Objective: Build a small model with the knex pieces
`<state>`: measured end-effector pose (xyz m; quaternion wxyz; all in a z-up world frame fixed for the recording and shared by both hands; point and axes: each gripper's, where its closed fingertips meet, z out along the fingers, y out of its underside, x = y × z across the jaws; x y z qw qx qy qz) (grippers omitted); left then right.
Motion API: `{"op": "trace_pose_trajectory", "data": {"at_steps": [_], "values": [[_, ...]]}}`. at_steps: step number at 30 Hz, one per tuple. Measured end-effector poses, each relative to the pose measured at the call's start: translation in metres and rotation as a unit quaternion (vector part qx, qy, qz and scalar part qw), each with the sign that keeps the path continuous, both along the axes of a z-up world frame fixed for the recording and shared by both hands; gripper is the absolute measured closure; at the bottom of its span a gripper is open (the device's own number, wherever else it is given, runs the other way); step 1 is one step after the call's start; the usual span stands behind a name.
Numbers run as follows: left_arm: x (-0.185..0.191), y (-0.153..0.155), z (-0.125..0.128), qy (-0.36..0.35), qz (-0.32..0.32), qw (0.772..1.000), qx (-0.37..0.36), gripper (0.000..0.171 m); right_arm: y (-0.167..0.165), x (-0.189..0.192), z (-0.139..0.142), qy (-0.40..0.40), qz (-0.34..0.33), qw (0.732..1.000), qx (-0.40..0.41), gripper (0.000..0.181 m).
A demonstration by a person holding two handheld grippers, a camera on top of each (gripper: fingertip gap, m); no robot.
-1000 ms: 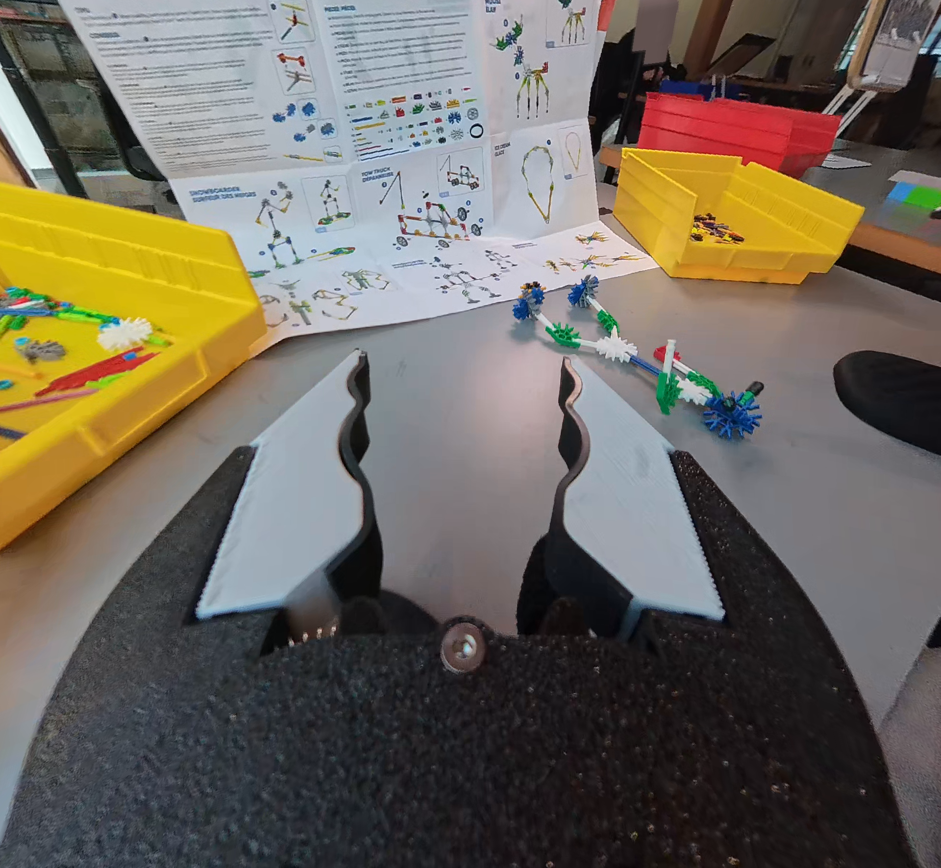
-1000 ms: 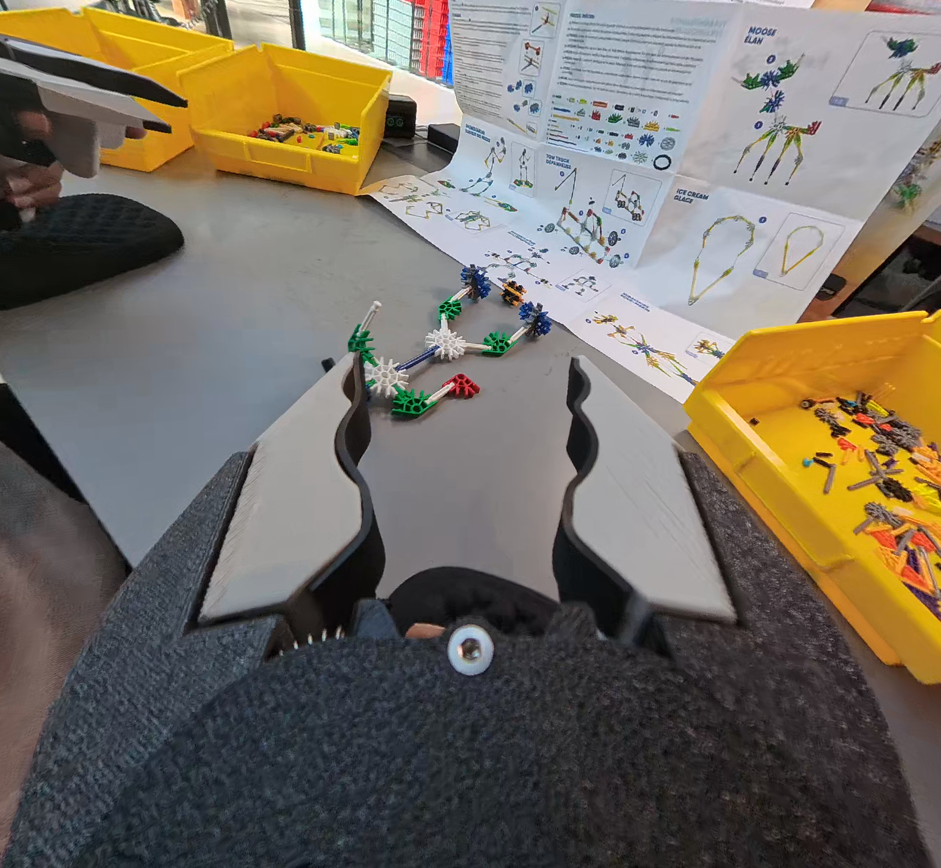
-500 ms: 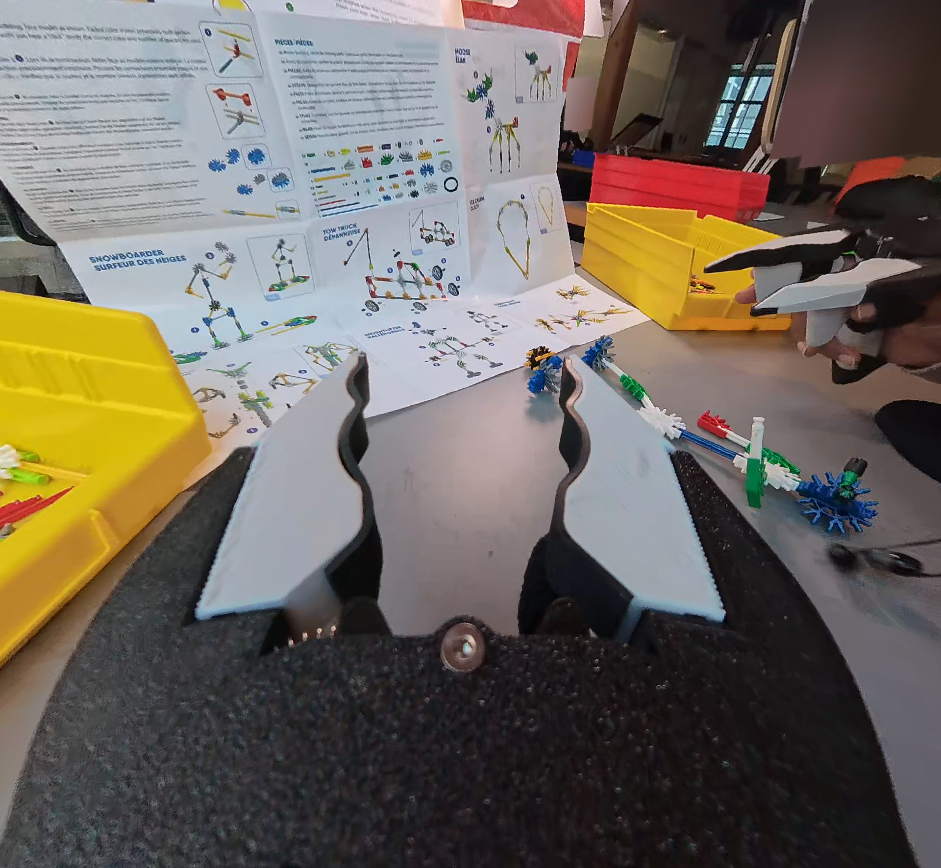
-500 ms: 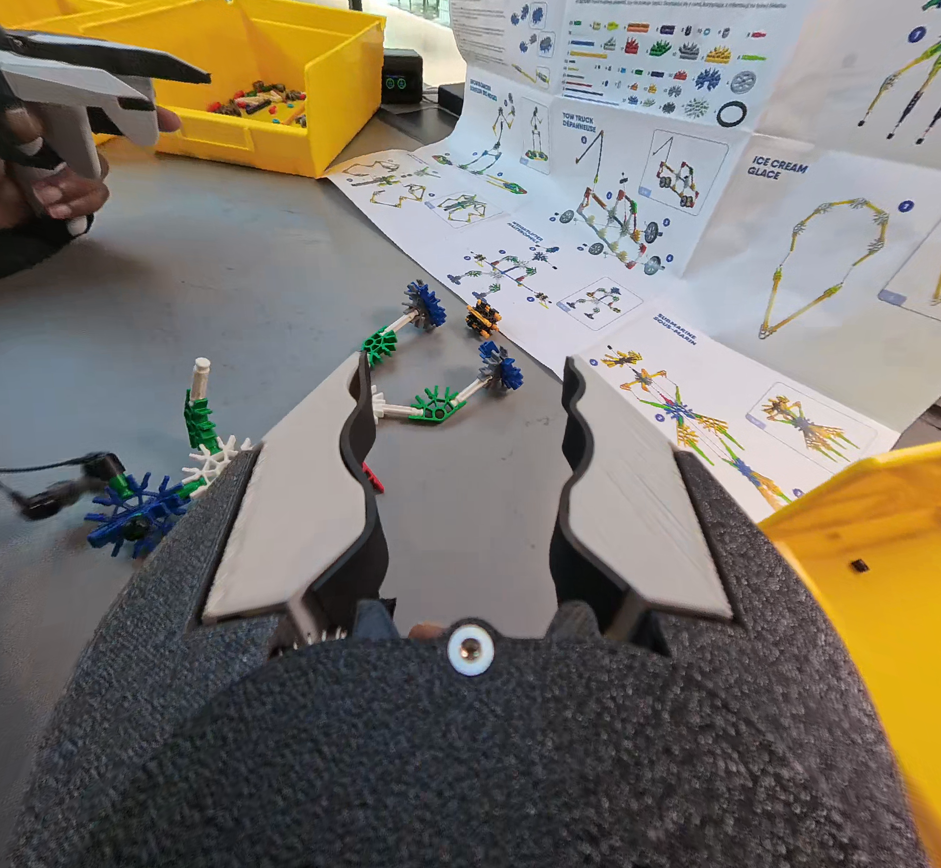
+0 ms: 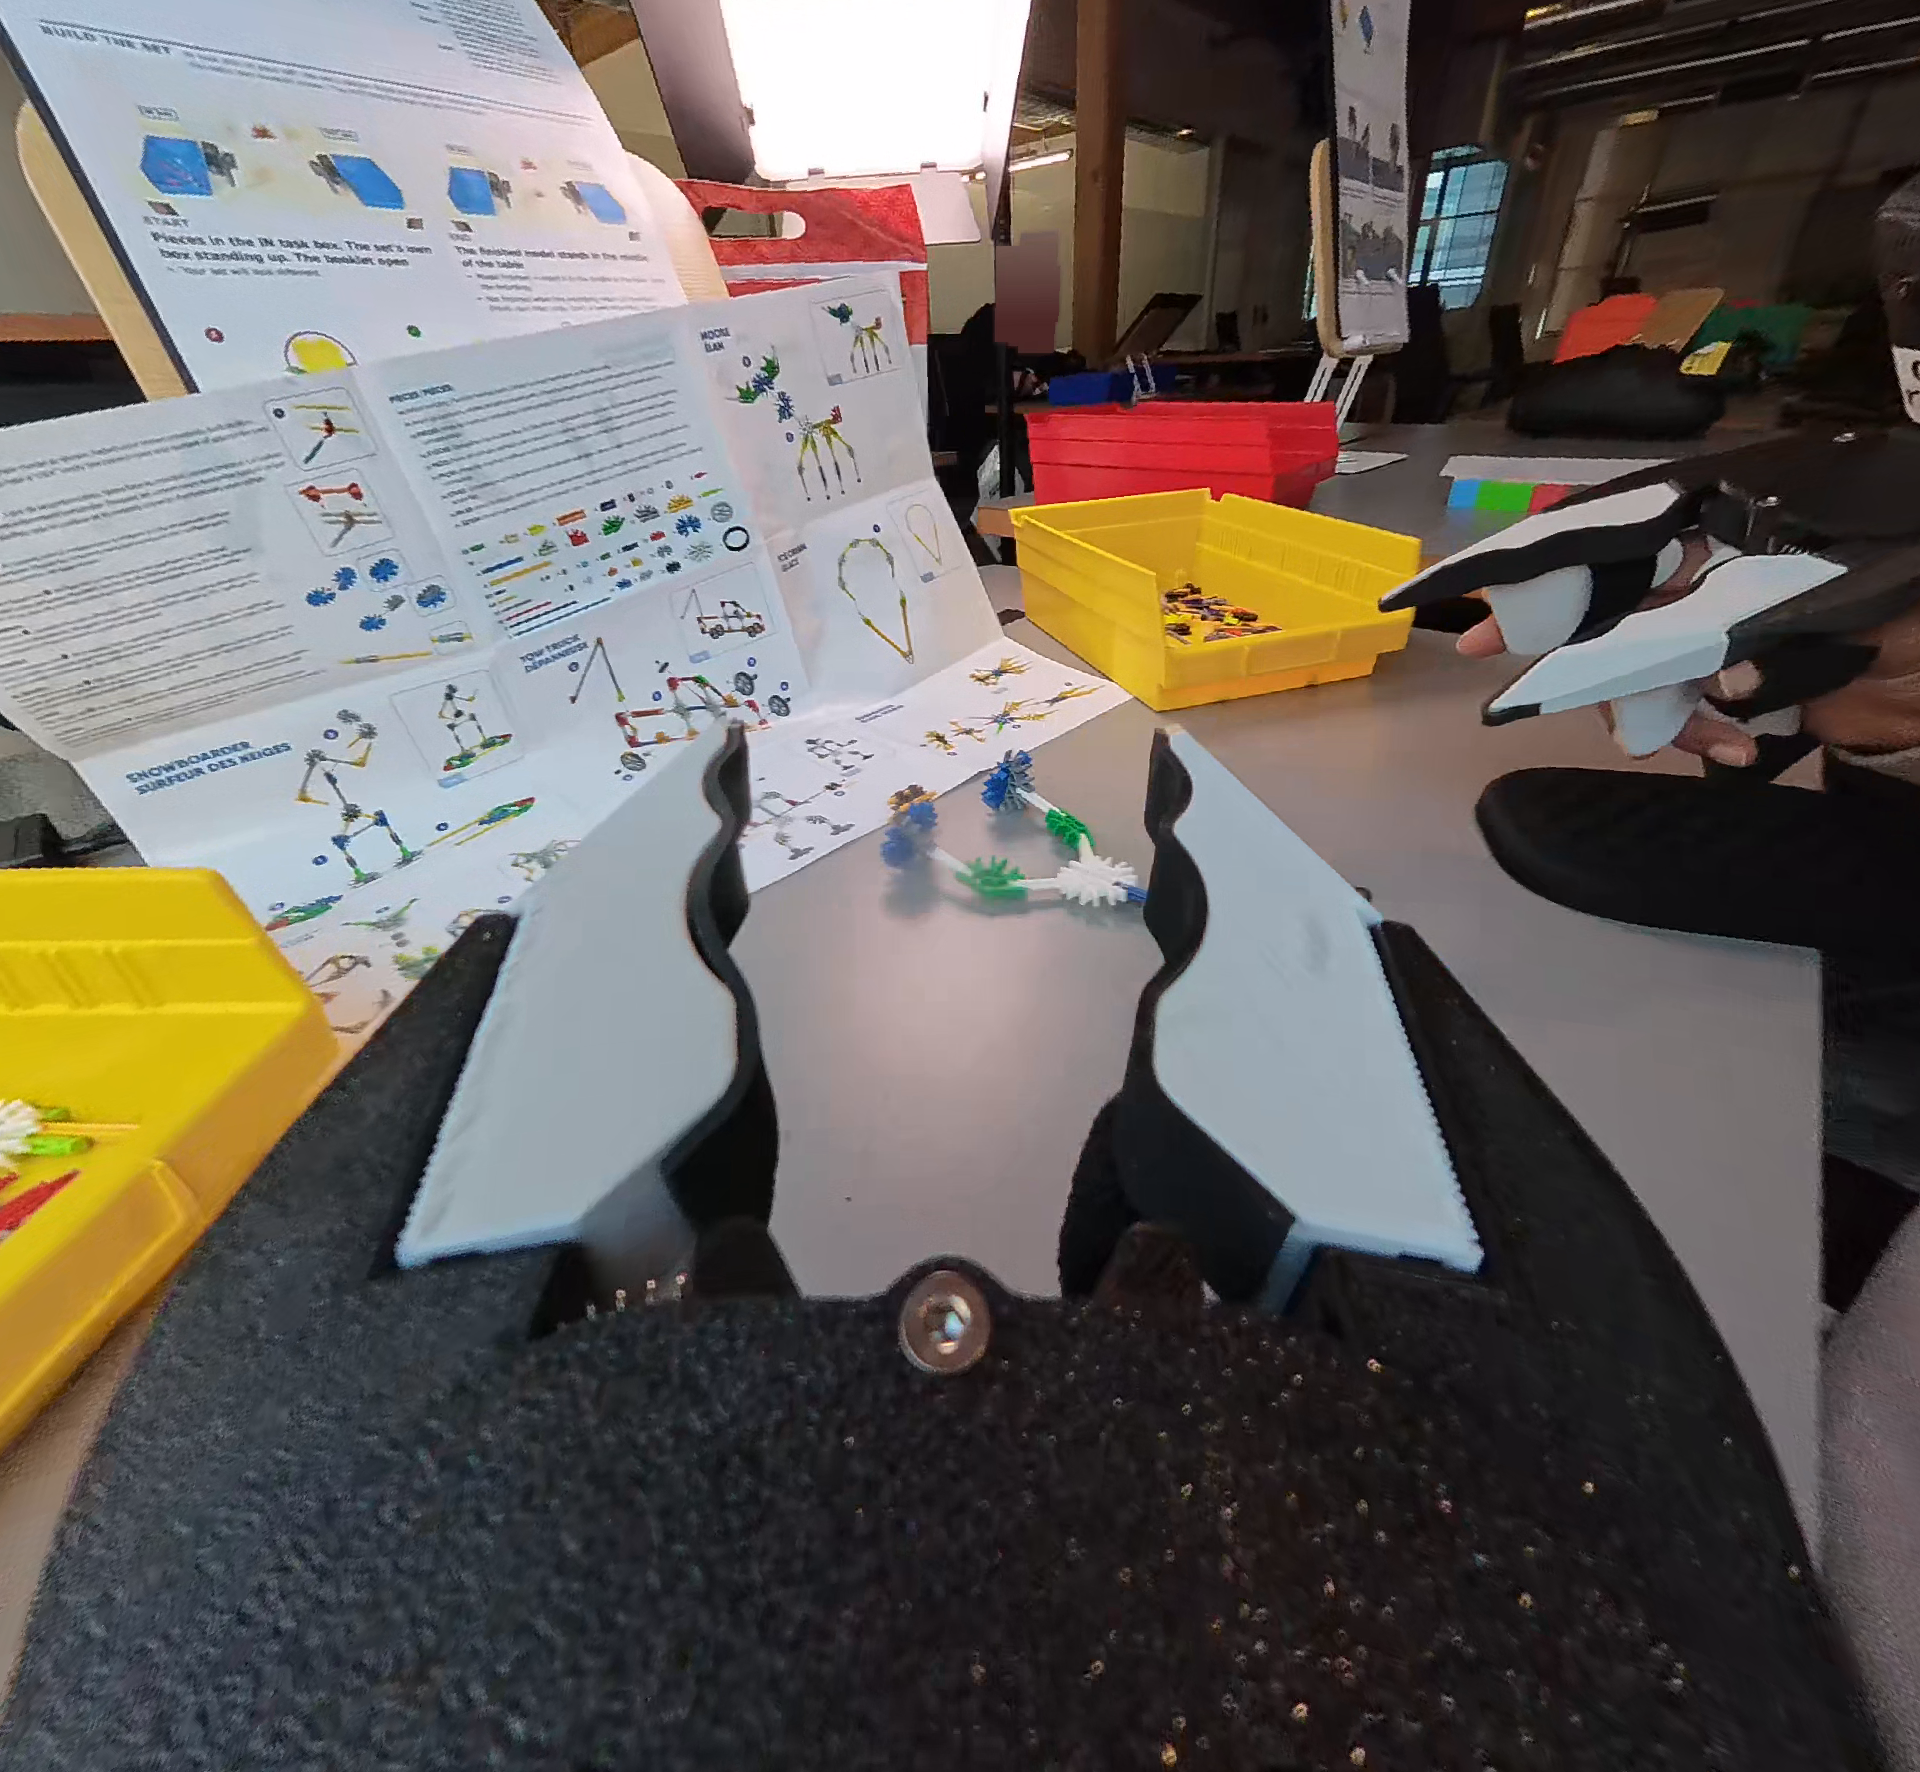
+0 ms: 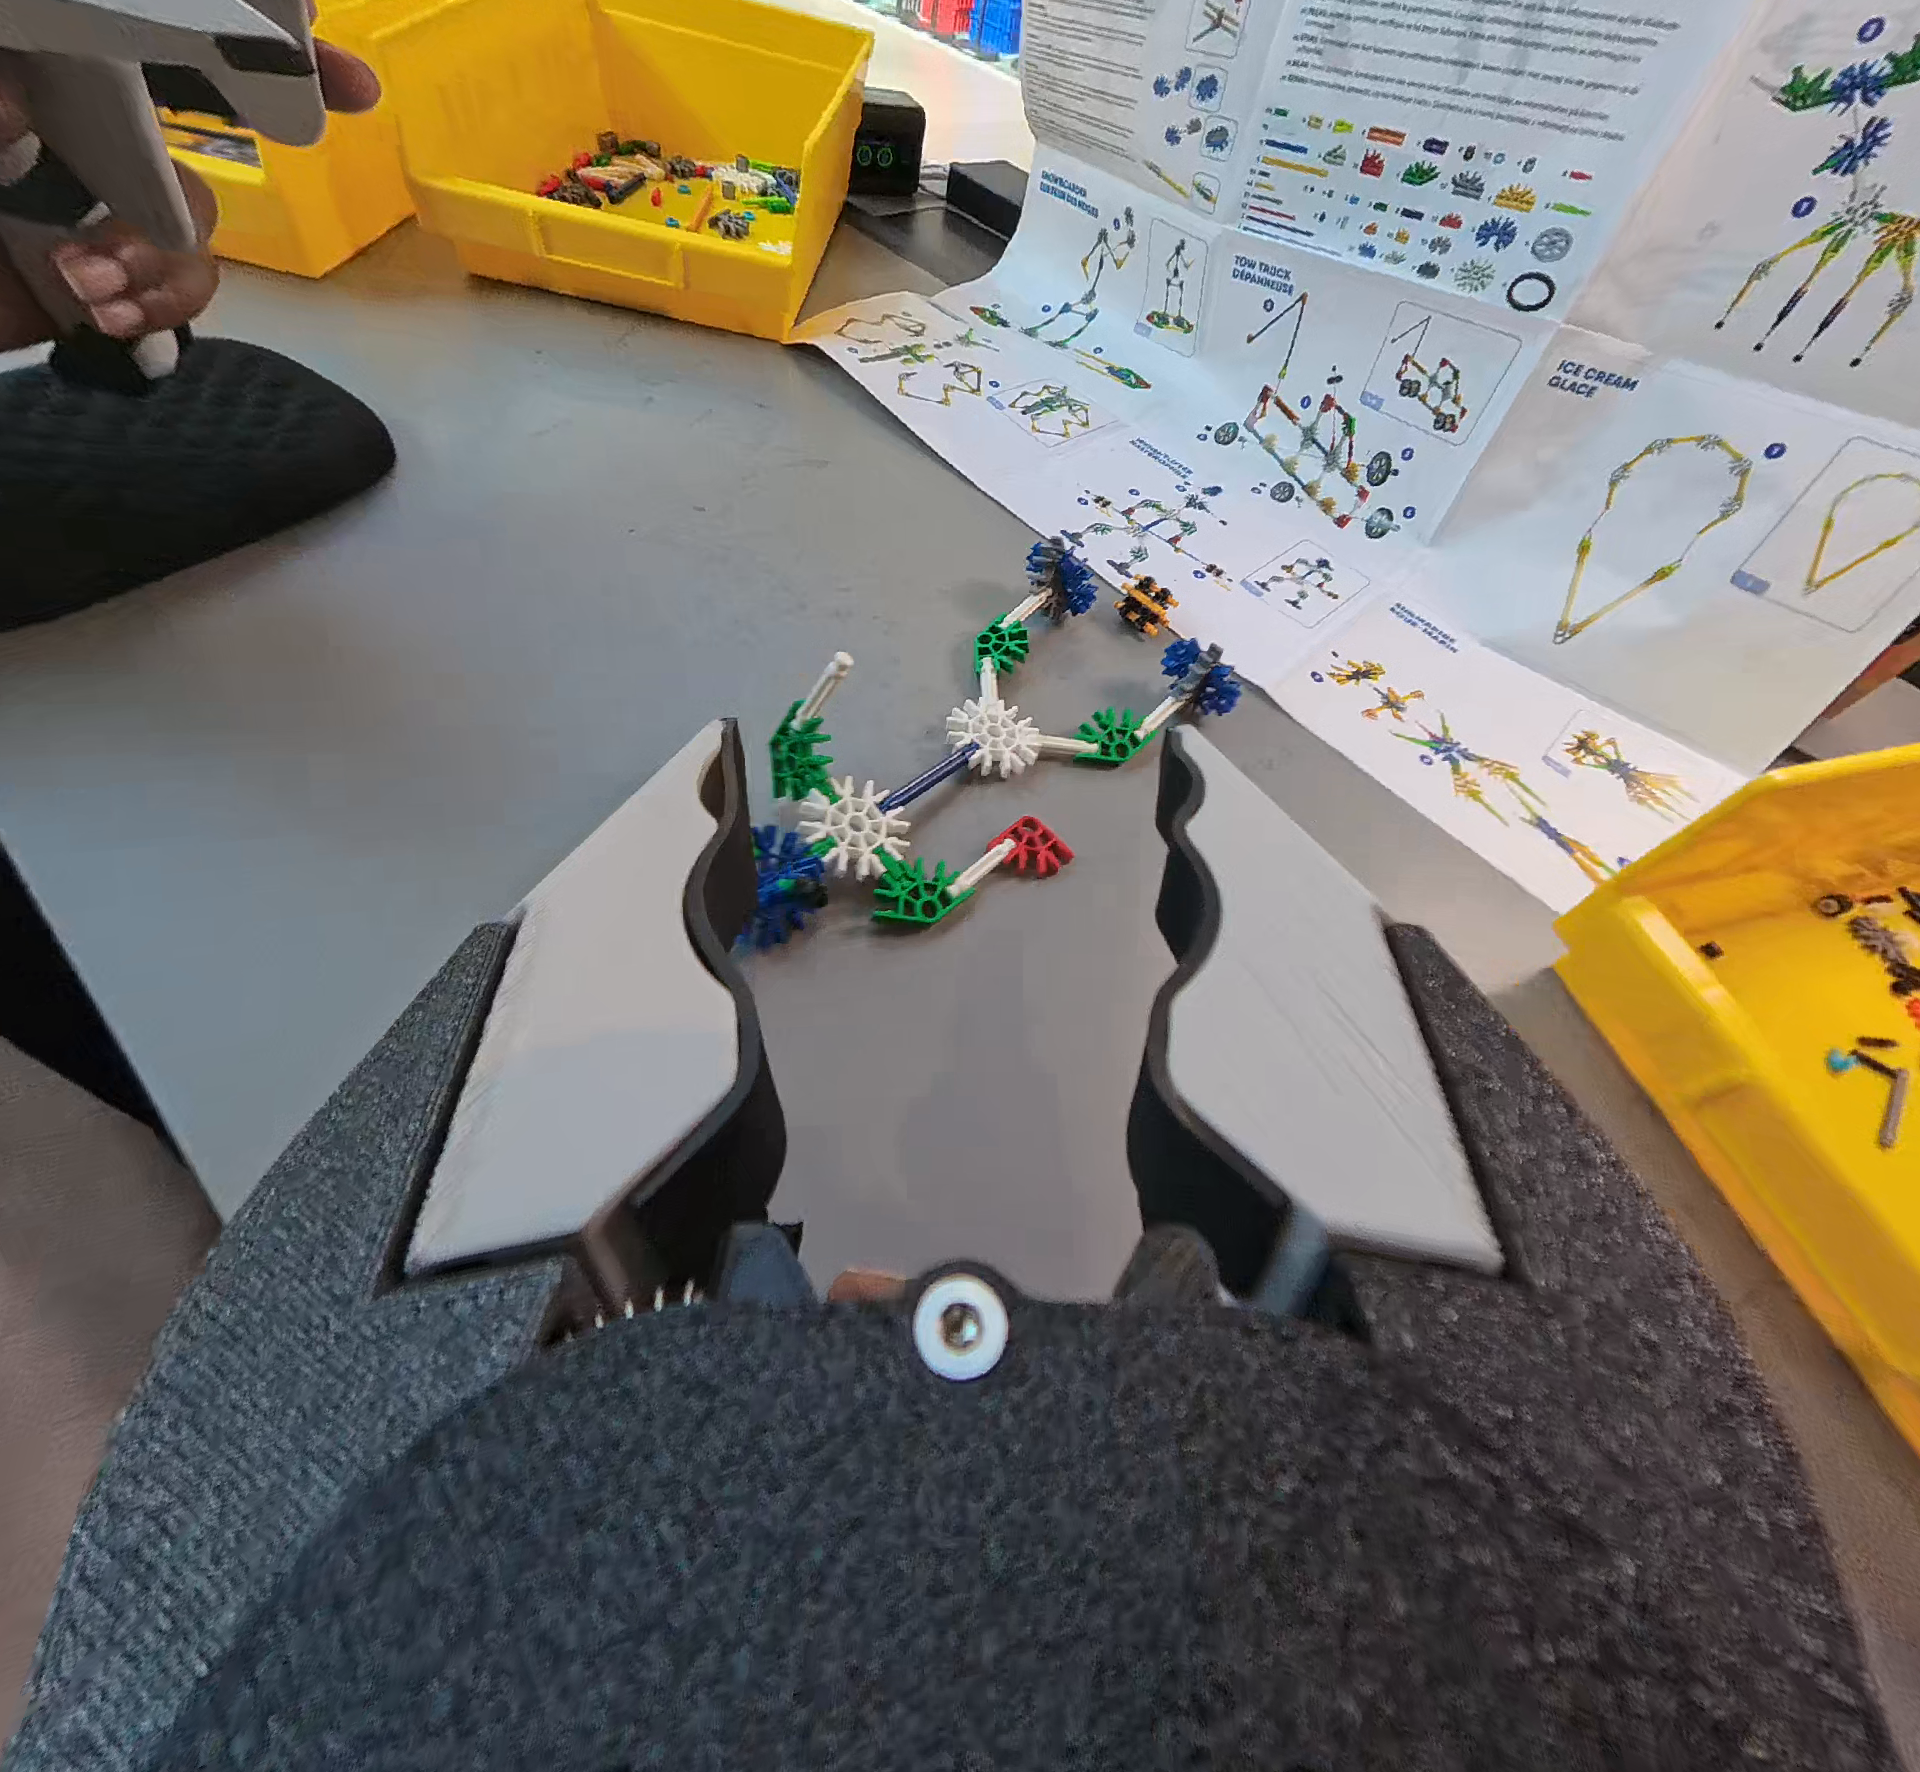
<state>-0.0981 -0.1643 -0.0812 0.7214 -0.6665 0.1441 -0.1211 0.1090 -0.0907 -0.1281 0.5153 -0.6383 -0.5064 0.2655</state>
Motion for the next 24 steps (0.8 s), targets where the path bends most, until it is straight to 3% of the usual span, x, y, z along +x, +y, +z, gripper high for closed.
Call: {"op": "trace_pose_trajectory", "data": {"at_steps": [6,11,15,19,24], "values": [[0.018,-0.04,-0.023,-0.039,0.045,0.997,-0.052,0.095,-0.045,-0.003,0.007,0.044,-0.016,0.999,-0.011,0.103],[0.006,-0.072,-0.042,-0.014,0.094,0.992,-0.082,0.095,-0.052,0.007,0.004,0.044,-0.006,0.999,-0.019,0.1],[-0.009,-0.079,-0.049,-0.009,0.126,0.988,-0.089,0.095,-0.038,0.027,0.003,0.032,-0.004,0.999,-0.008,0.102],[-0.019,-0.049,-0.034,-0.014,0.112,0.991,-0.075,0.096,-0.008,0.029,-0.002,0.002,0.031,0.999,-0.018,0.118],[-0.028,0.032,-0.007,-0.018,0.039,0.997,-0.058,0.095,0.067,-0.017,0.008,-0.041,0.067,0.997,0.003,0.127]]}}
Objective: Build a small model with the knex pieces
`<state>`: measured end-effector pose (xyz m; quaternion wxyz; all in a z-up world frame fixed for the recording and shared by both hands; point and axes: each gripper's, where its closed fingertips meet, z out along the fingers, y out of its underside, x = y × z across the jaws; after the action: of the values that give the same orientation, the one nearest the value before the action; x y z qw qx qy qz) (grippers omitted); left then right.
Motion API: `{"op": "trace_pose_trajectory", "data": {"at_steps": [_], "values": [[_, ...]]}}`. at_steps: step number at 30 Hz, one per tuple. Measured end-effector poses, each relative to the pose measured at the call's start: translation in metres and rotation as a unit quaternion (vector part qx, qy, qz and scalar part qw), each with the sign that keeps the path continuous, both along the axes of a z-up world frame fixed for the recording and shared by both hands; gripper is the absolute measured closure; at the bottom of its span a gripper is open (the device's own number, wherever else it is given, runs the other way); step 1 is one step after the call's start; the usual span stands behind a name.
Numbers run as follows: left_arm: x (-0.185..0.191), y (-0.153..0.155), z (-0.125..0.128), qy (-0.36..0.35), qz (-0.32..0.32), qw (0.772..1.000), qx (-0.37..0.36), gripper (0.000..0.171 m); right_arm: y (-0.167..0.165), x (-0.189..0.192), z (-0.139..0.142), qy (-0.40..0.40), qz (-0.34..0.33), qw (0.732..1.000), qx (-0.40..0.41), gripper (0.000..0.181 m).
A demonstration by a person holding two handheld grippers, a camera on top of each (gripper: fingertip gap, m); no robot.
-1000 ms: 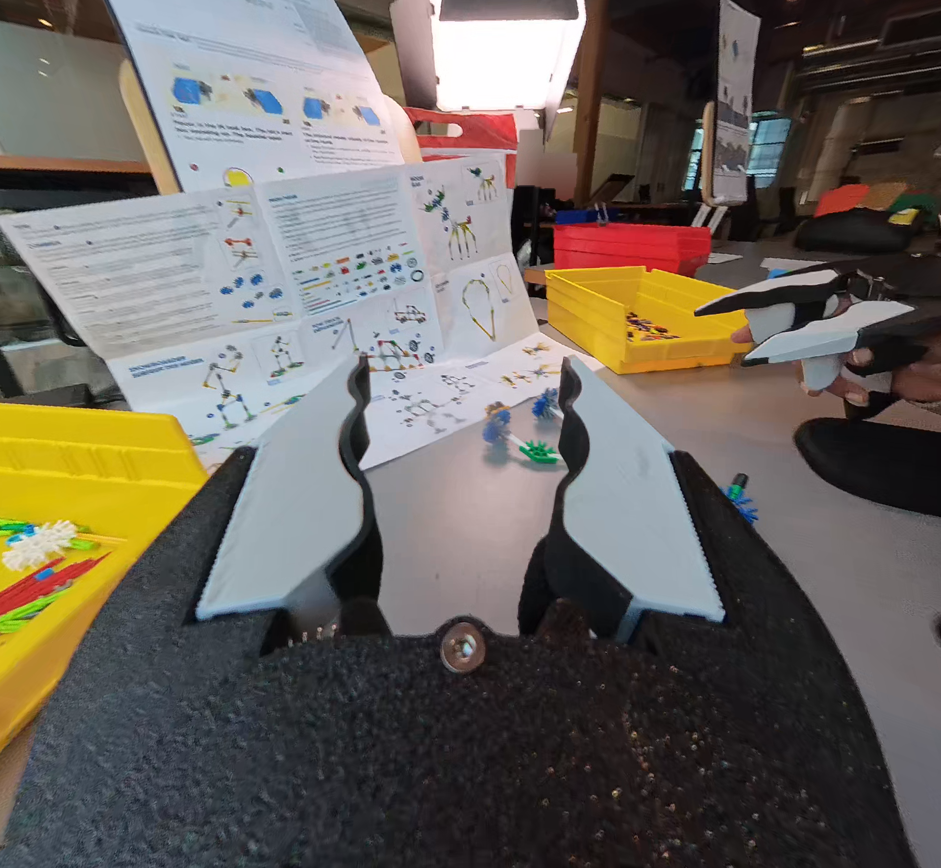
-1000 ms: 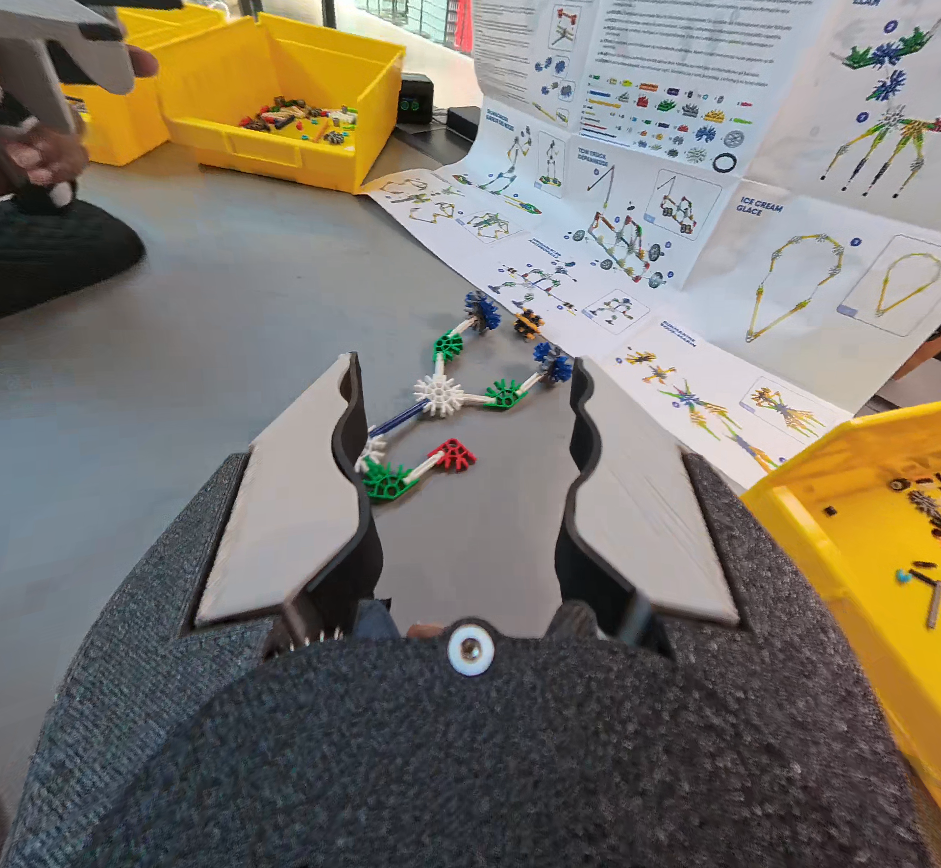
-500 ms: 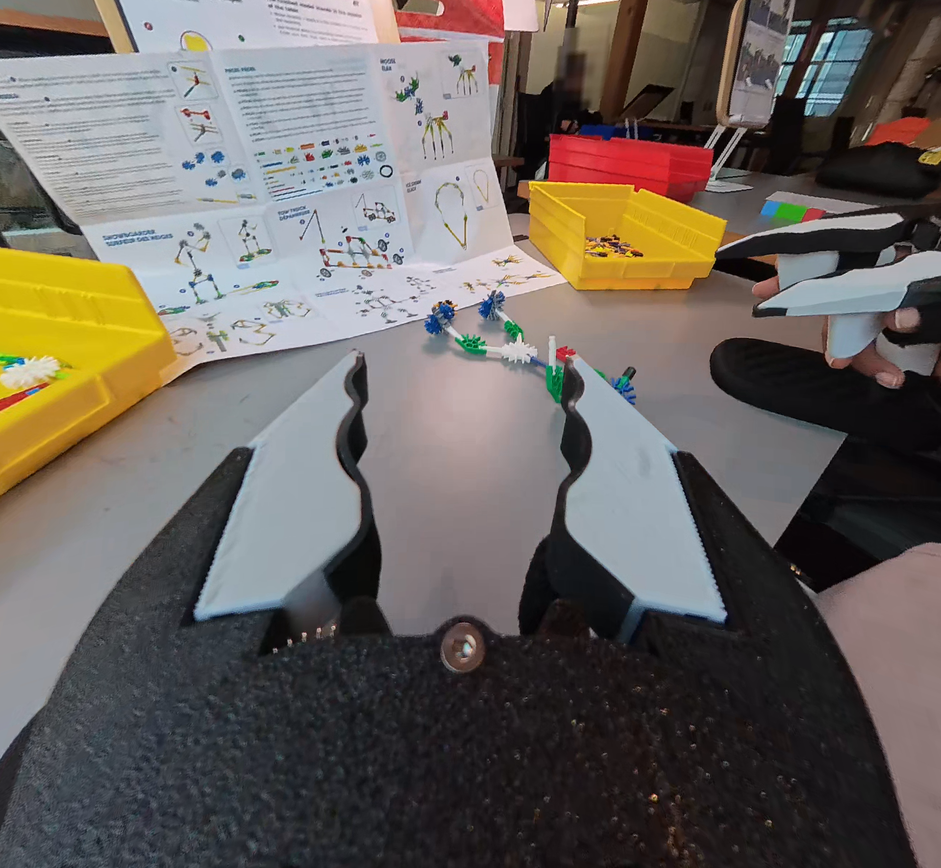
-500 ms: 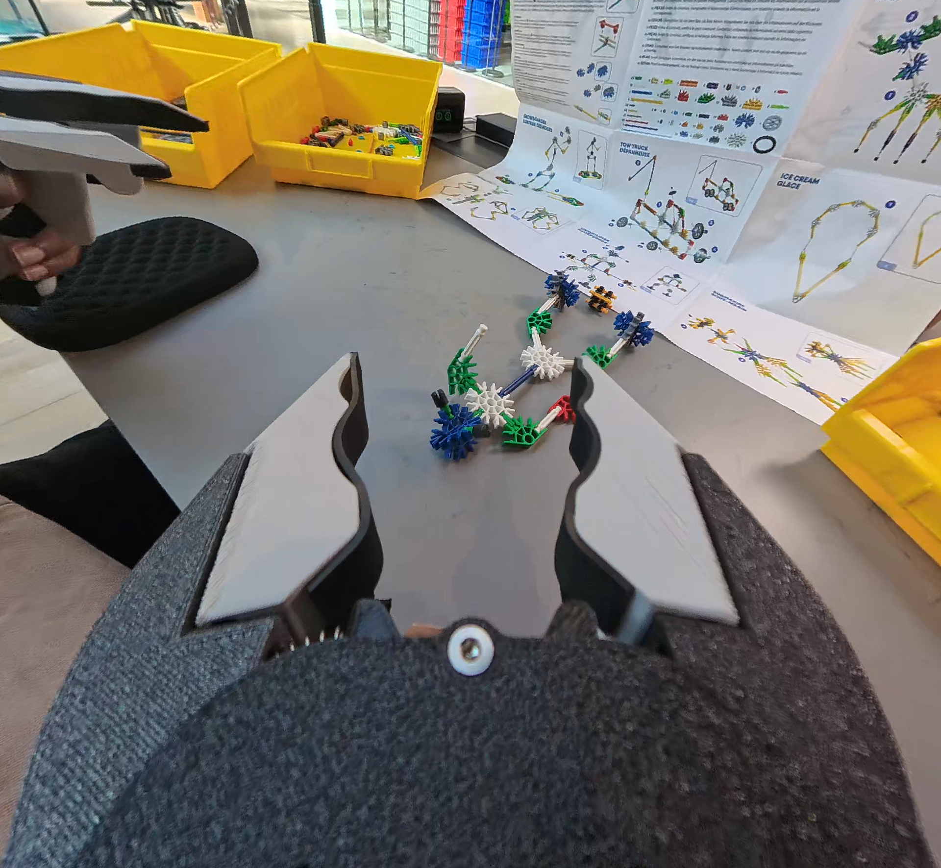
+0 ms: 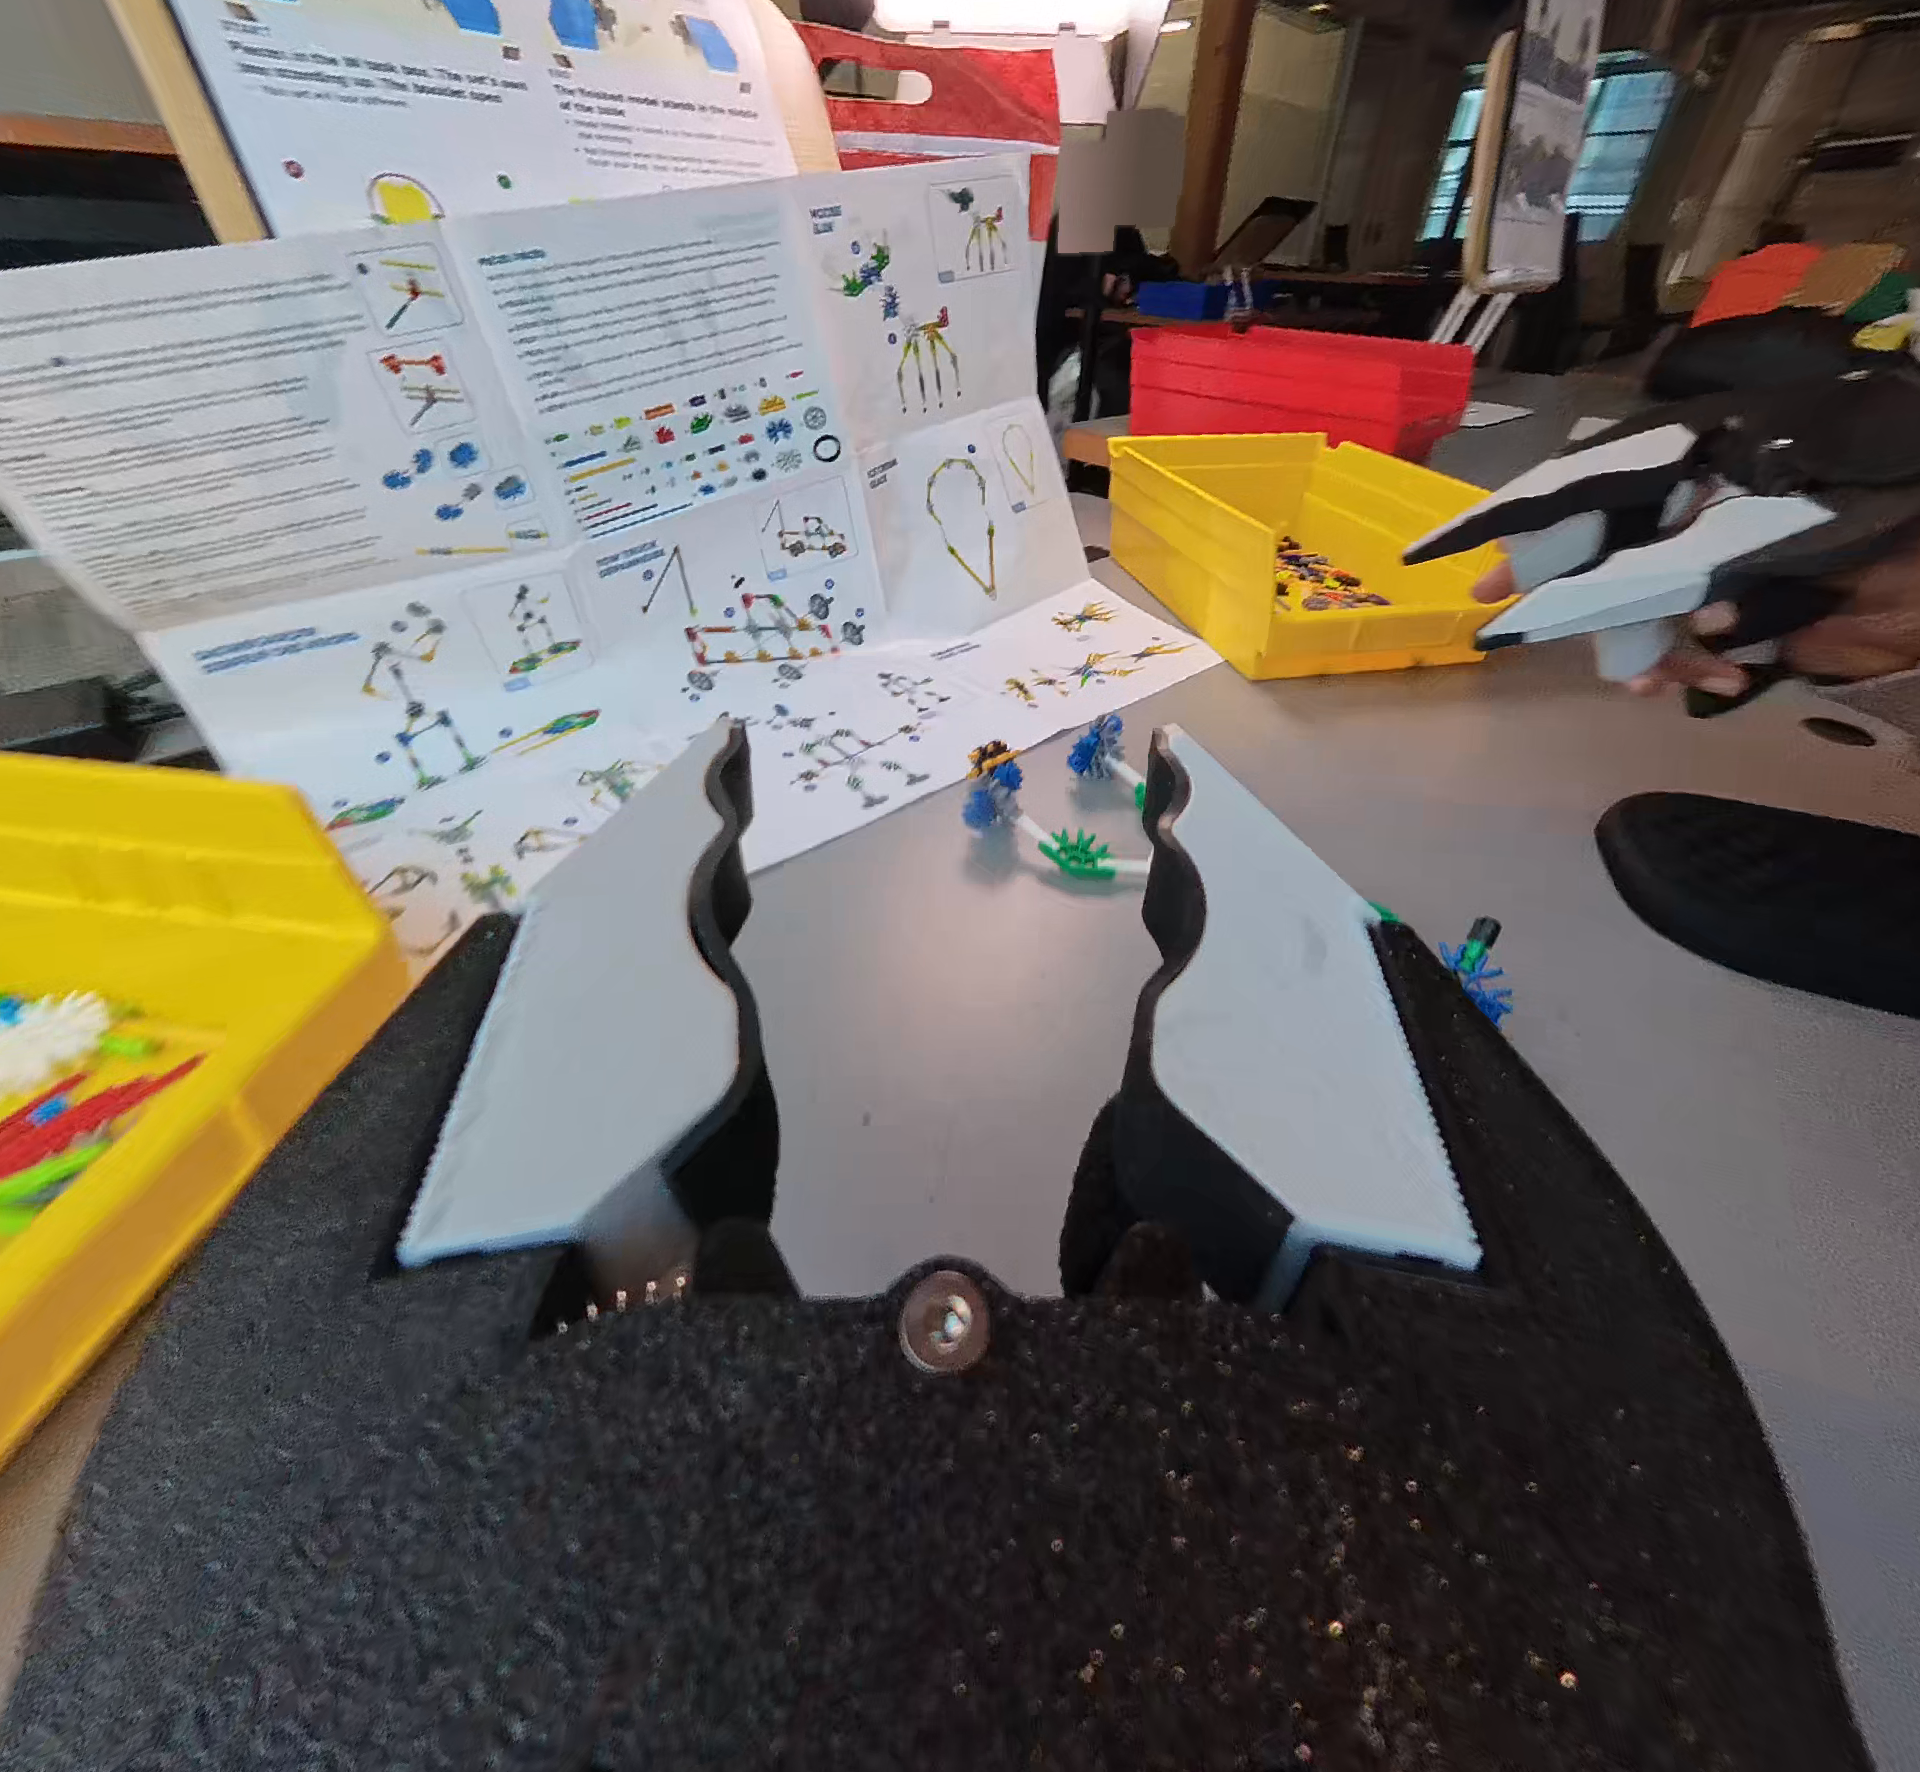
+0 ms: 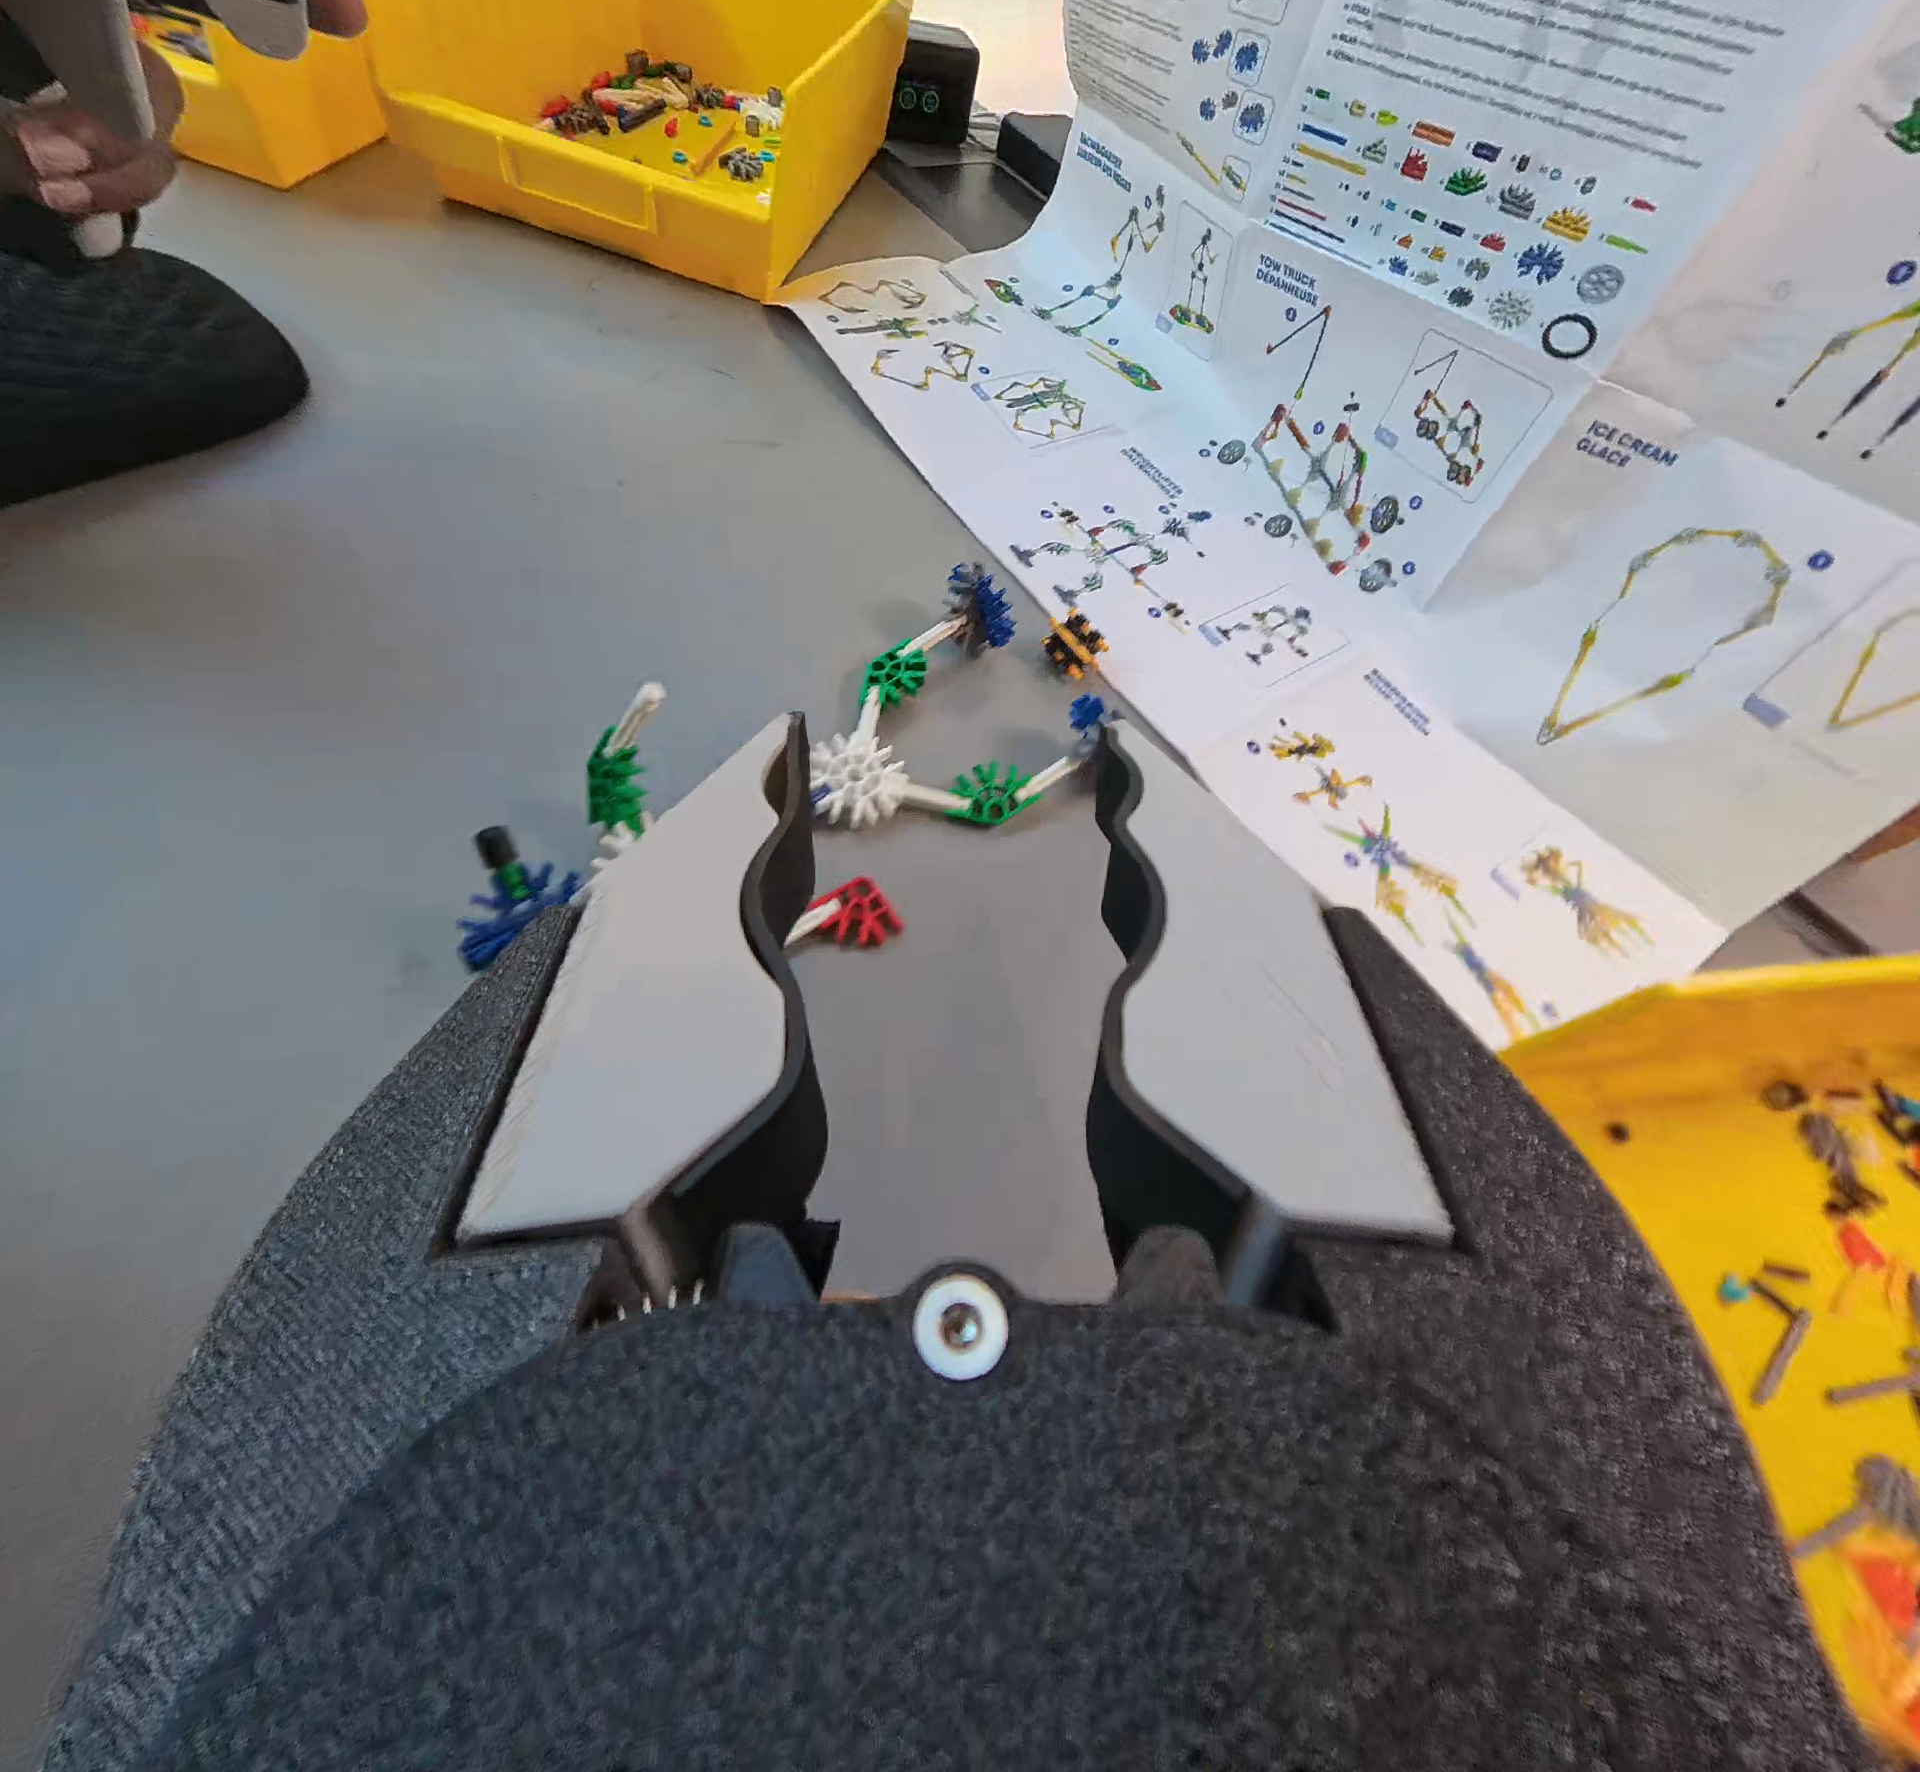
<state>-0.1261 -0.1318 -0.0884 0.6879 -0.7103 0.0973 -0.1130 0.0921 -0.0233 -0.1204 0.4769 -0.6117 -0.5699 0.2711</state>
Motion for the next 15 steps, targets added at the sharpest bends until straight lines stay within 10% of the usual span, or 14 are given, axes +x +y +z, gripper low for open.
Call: {"op": "trace_pose_trajectory", "data": {"at_steps": [7,15], "values": [[0.01,0.099,0.019,0.019,-0.075,0.997,-0.01,0.095,0.074,-0.105,-0.033,-0.108,0.099,0.989,0.034,0.133],[0.001,0.163,-0.057,0.008,-0.067,0.995,-0.079,0.098,0.107,-0.135,-0.107,-0.215,0.115,0.97,0.024,0.133]]}}
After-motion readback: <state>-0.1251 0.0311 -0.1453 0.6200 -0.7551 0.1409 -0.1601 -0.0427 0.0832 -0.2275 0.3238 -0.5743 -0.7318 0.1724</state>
